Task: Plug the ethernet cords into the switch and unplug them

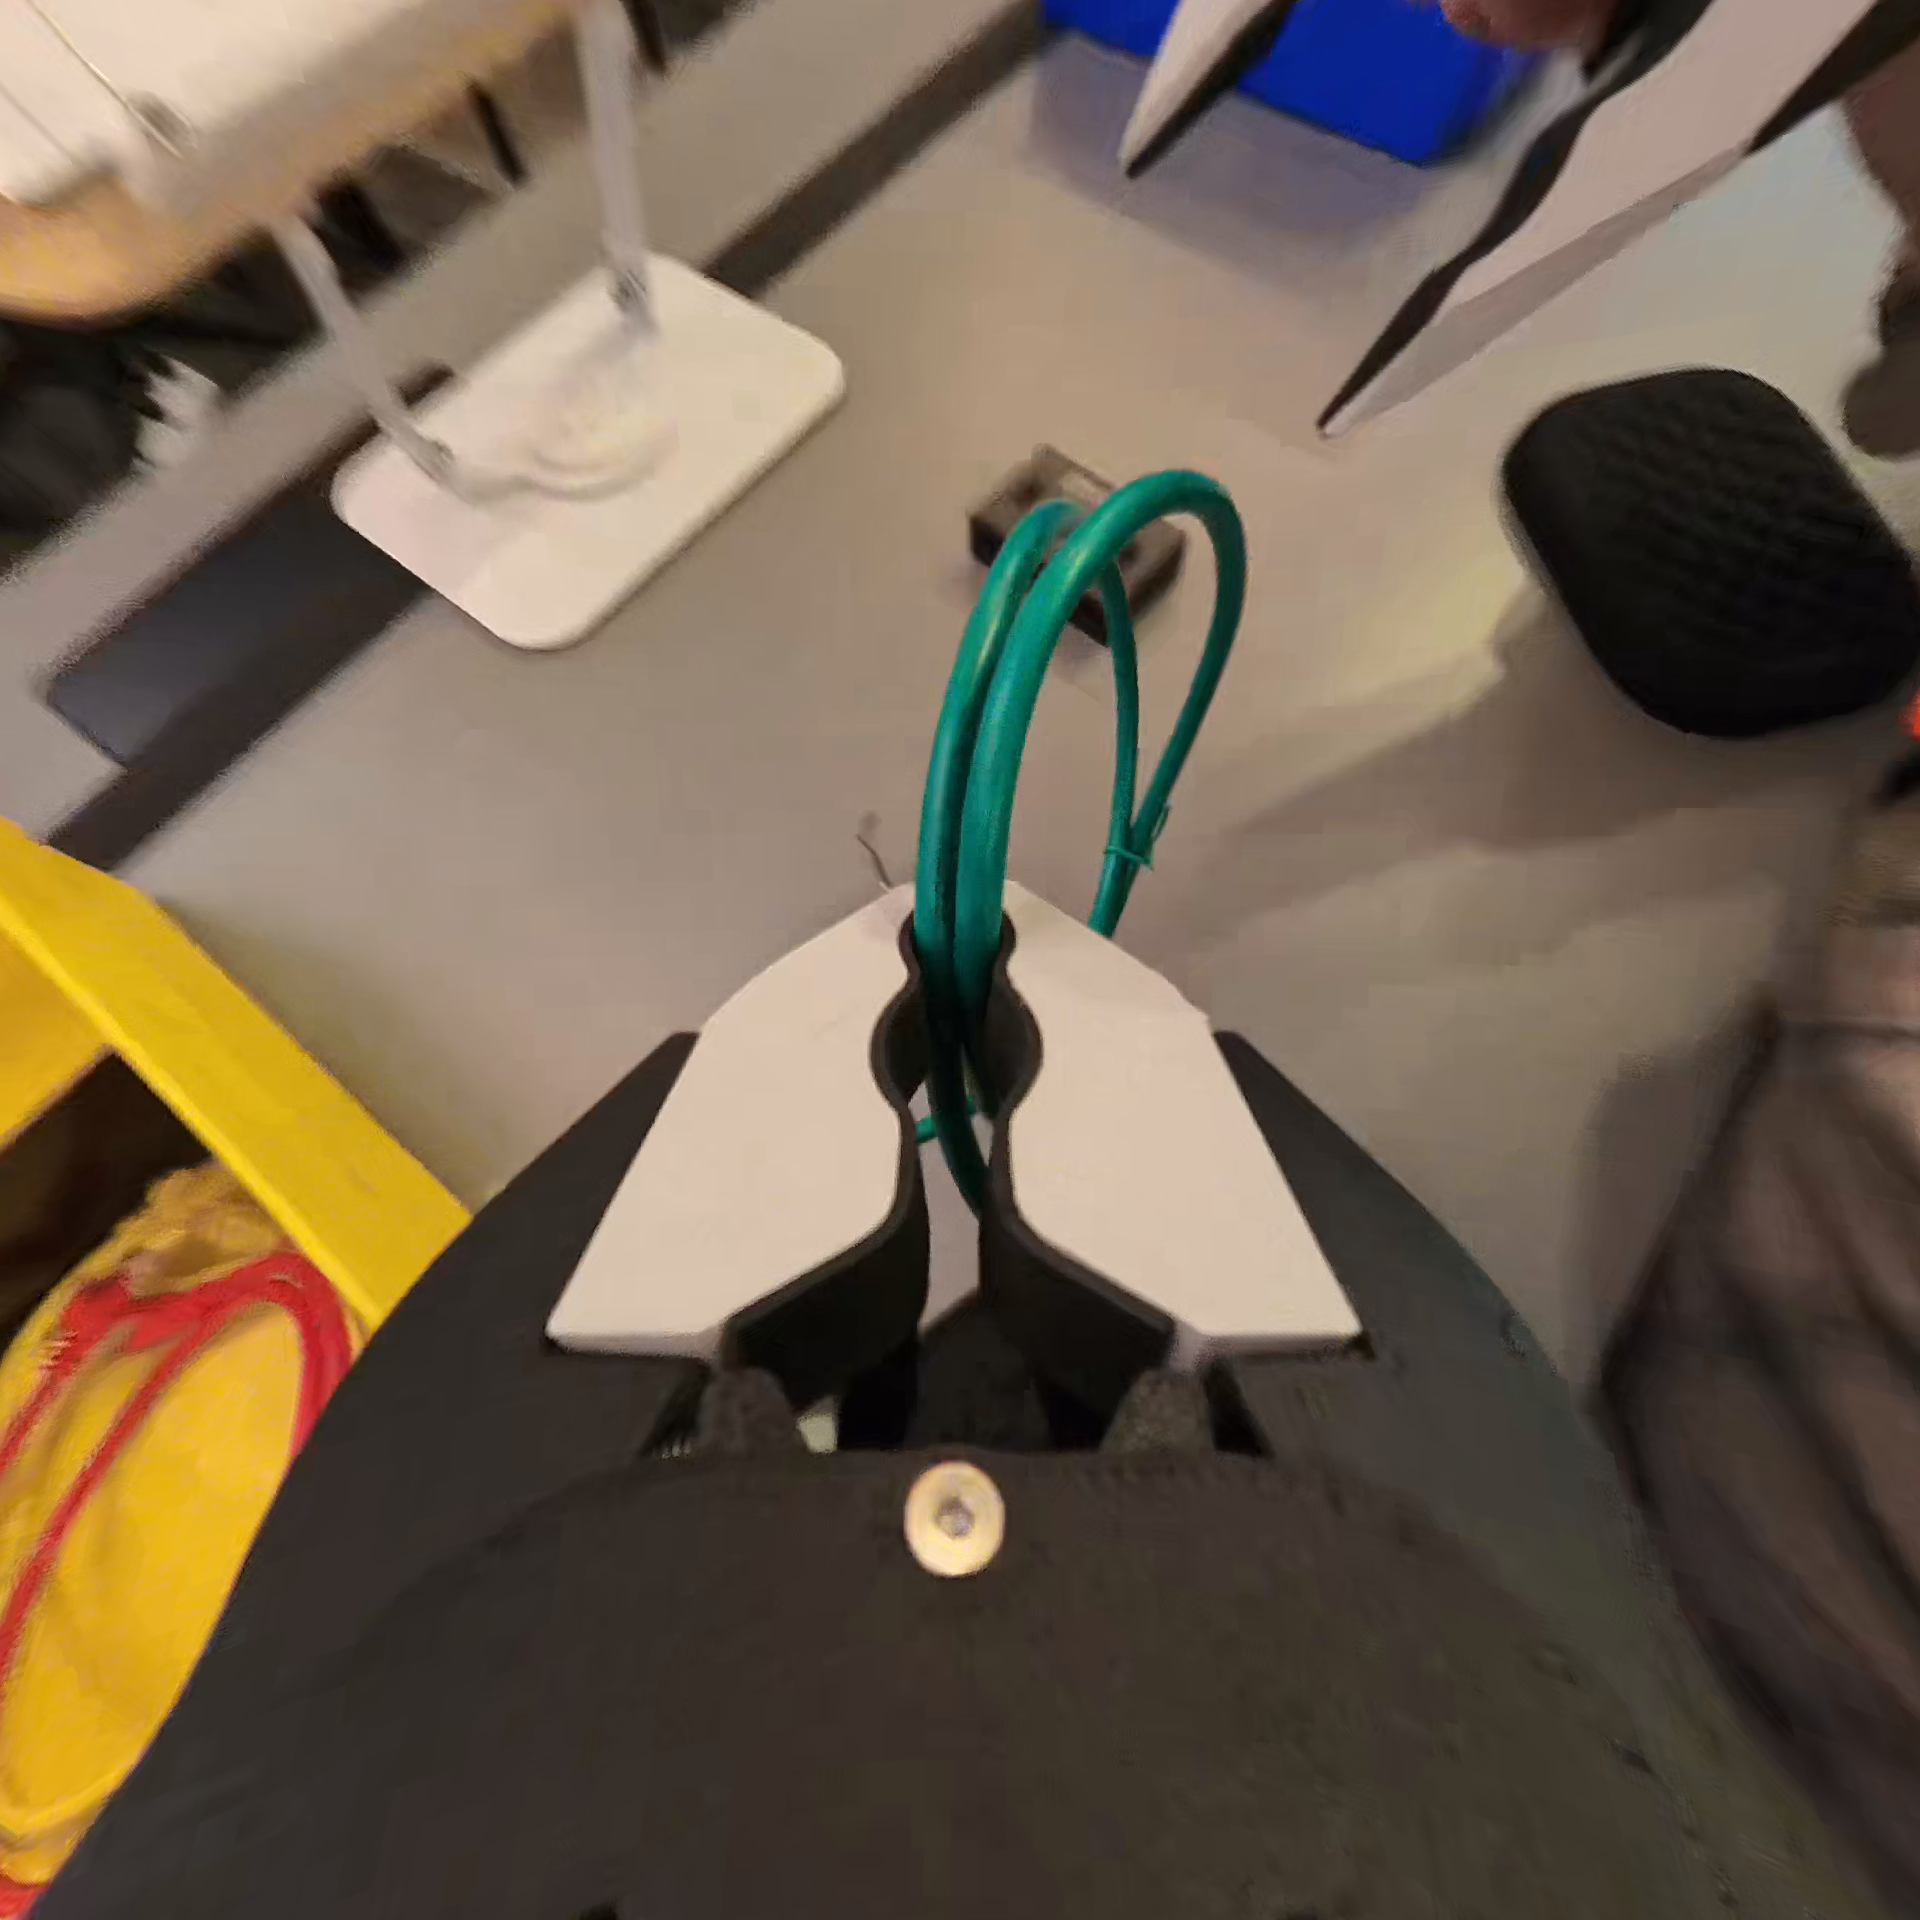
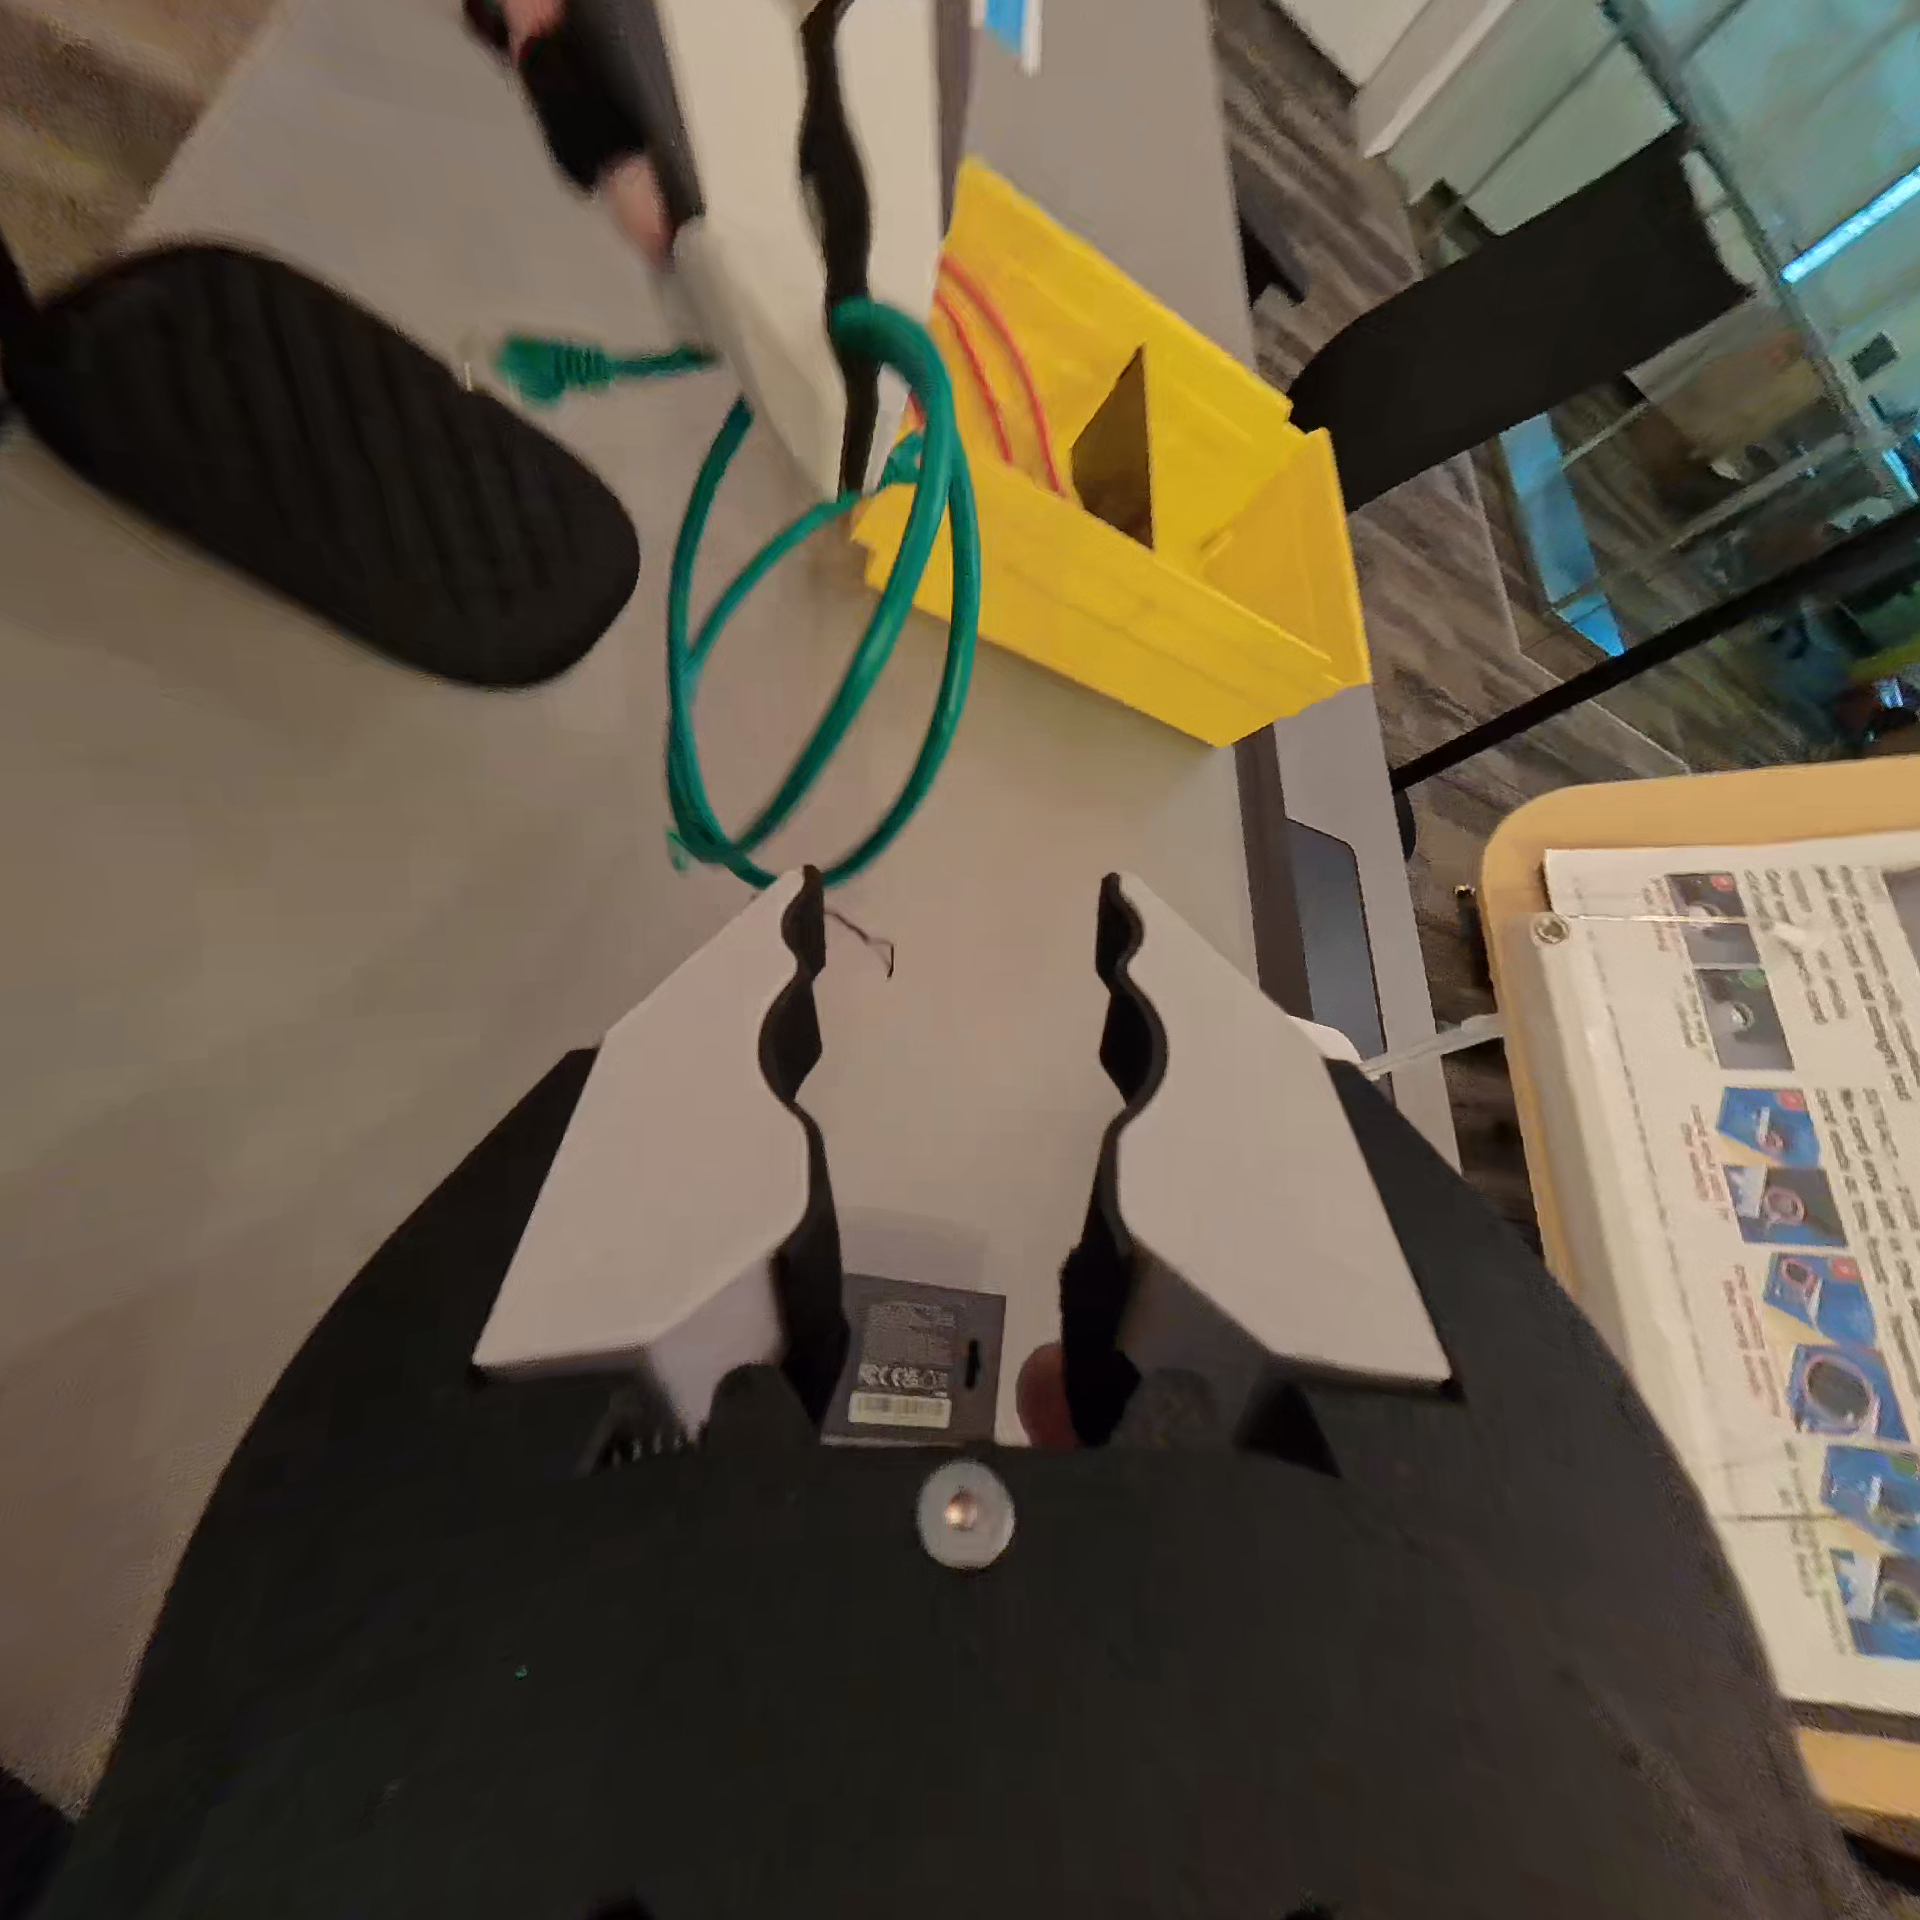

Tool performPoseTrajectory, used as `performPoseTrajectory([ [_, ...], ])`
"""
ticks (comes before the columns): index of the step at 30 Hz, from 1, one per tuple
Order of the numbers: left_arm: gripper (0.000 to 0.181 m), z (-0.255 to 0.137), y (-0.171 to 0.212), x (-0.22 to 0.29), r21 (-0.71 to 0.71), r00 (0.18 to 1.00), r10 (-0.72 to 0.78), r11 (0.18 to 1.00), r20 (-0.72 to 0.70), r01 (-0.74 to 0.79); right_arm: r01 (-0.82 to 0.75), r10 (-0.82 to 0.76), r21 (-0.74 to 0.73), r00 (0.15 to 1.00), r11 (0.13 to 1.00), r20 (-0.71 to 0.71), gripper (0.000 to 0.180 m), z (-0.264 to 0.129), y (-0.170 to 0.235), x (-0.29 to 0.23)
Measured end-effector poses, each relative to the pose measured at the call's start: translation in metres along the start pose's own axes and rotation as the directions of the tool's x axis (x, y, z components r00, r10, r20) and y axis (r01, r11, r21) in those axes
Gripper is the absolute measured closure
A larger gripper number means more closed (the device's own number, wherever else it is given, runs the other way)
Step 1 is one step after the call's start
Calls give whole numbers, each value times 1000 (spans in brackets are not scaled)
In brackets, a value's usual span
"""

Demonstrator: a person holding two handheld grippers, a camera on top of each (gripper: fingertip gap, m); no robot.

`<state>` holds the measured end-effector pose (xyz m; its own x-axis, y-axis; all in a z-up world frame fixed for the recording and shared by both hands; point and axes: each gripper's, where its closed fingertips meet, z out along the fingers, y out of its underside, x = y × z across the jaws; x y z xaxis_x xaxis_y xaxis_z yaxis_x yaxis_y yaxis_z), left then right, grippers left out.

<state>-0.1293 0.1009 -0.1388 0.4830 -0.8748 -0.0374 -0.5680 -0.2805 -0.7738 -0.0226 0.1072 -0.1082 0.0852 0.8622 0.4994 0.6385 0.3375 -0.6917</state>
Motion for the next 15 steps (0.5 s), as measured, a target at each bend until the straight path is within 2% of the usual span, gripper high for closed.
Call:
performPoseTrajectory([
  [2, 175, -2, 12, -5, -61, 999, -11, 998, -47, 8, 65, -63, -54, 997, 996, 37, 129, 11, 15, -6],
  [4, 176, 2, 33, -1, -179, 988, -21, 984, -152, -7, 88, -82, -130, 995, 988, 53, 142, 26, 35, -5],
  [7, 175, 14, 65, -8, -325, 981, -4, 944, -192, -59, 124, -100, -156, 983, 980, 153, 147, 53, 53, -15],
  [9, 175, 26, 72, -18, -341, 988, -2, 939, -153, -51, 77, -27, -177, 962, 981, 272, 142, 77, 67, -29],
  [12, 175, 41, 83, -16, -378, 981, -2, 923, -194, -73, 137, -48, -249, 942, 959, 333, 144, 110, 93, -31],
  [15, 174, 55, 93, -13, -436, 967, 9, 891, -254, -122, 151, -39, -258, 918, 954, 394, 147, 133, 100, -29],
])
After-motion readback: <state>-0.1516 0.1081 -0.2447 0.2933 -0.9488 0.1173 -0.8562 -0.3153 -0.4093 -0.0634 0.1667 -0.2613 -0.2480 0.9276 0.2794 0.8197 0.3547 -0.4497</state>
